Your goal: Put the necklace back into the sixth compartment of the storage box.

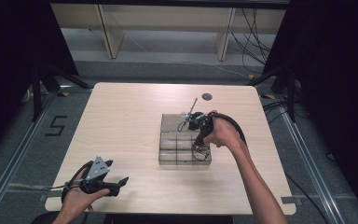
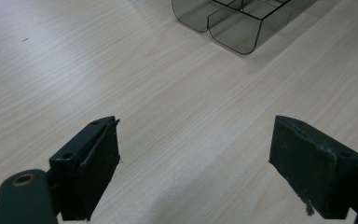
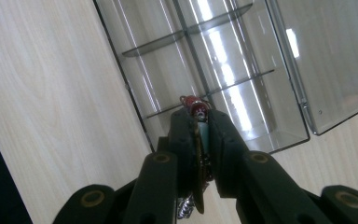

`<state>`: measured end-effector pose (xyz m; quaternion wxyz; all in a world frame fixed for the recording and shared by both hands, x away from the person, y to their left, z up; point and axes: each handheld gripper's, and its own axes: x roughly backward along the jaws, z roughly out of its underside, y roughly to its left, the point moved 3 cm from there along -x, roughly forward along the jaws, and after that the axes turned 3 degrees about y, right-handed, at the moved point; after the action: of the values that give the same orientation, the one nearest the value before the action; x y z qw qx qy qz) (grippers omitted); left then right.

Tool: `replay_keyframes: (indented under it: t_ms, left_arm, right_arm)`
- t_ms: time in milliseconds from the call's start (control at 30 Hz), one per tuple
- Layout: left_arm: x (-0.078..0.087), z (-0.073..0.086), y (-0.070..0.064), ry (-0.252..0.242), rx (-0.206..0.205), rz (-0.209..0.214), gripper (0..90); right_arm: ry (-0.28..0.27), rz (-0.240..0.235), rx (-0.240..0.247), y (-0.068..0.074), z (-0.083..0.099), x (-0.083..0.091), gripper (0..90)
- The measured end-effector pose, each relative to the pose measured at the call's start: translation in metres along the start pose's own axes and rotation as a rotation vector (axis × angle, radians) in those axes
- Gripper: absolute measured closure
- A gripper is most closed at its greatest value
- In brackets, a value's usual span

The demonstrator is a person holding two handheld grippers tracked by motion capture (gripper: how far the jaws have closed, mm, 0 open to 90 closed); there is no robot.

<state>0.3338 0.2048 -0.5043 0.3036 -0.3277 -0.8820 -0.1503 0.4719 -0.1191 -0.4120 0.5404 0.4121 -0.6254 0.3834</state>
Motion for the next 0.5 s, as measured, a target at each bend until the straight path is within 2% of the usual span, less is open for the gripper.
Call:
replay_keyframes:
  t_ms: [67,133,200,233,267,333,367,433,467,500]
  left_arm:
    - [0.000,0.000,0.000,-0.005,0.003,0.001,15.2]
    - [0.000,0.000,0.000,-0.004,0.000,-0.003,15.2]
    - [-0.001,0.000,0.000,-0.003,0.011,-0.002,15.2]
    - [-0.001,0.000,-0.001,-0.006,0.013,0.003,15.2]
    - [0.000,0.000,0.000,-0.004,0.000,0.001,15.1]
    - [0.000,0.000,0.000,-0.004,0.004,0.001,15.2]
    - [0.000,0.000,0.000,-0.003,0.002,0.001,15.2]
    - [0.000,0.000,0.000,0.002,0.002,-0.002,15.1]
    - [0.000,0.000,0.000,-0.002,0.004,0.000,15.1]
    - [0.000,0.000,0.000,-0.003,0.002,0.001,15.2]
  right_arm:
    - [0.013,-0.001,0.002,-0.002,0.001,-0.004,81.1]
    - [0.003,-0.005,0.025,-0.005,0.001,-0.009,81.1]
    - [0.016,-0.020,-0.005,-0.002,0.001,-0.011,81.1]
    - [0.003,-0.011,0.036,-0.006,0.002,-0.014,81.1]
    - [0.022,-0.019,0.002,-0.003,0.001,-0.014,81.1]
    - [0.020,-0.023,0.009,-0.004,0.001,-0.016,81.1]
    - [0.013,-0.020,0.043,-0.007,0.002,-0.020,81.1]
    - [0.018,-0.021,0.033,-0.006,0.002,-0.021,81.1]
    - [0.036,-0.029,0.000,-0.005,0.003,-0.023,81.1]
    - [0.029,-0.026,0.026,-0.007,0.002,-0.024,81.1]
